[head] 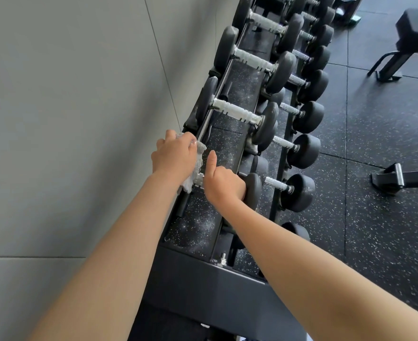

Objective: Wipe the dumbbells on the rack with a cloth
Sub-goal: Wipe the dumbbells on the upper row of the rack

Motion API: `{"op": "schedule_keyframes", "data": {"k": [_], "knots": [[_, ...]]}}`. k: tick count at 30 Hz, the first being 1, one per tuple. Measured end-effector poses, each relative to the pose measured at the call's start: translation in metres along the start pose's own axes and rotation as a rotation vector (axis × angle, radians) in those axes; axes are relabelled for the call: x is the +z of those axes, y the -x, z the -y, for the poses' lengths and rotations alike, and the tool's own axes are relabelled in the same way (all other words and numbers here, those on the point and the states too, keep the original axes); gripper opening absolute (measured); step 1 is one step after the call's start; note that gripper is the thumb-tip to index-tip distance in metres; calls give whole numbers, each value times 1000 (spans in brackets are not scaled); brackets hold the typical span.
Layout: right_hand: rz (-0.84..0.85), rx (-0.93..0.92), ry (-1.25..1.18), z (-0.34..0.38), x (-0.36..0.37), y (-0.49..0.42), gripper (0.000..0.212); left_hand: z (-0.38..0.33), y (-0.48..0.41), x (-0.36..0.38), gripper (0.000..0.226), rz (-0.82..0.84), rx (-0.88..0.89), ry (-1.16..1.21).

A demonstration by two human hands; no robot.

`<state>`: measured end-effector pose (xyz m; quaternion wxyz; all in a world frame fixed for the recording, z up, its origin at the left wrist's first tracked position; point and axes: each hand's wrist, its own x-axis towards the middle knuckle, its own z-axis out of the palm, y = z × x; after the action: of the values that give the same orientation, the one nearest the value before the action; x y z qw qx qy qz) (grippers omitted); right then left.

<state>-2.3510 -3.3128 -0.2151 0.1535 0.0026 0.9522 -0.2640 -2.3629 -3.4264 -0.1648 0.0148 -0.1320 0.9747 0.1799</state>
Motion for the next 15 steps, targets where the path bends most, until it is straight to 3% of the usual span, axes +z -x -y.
{"op": "schedule_keyframes", "data": {"k": [3,6,11,15], "knots": [[2,12,-8,0,1,-2,74,-4,-16,-3,29,117,-59,-21],[30,30,-12,1,1,-6,73,-3,-13,-4,30,117,-43,-21],[127,54,9,4,-4,-8,63,11,20,4,32,-120,96,65],[112,53,-16,3,-3,-12,73,27,48,16,39,-292,256,32]]}}
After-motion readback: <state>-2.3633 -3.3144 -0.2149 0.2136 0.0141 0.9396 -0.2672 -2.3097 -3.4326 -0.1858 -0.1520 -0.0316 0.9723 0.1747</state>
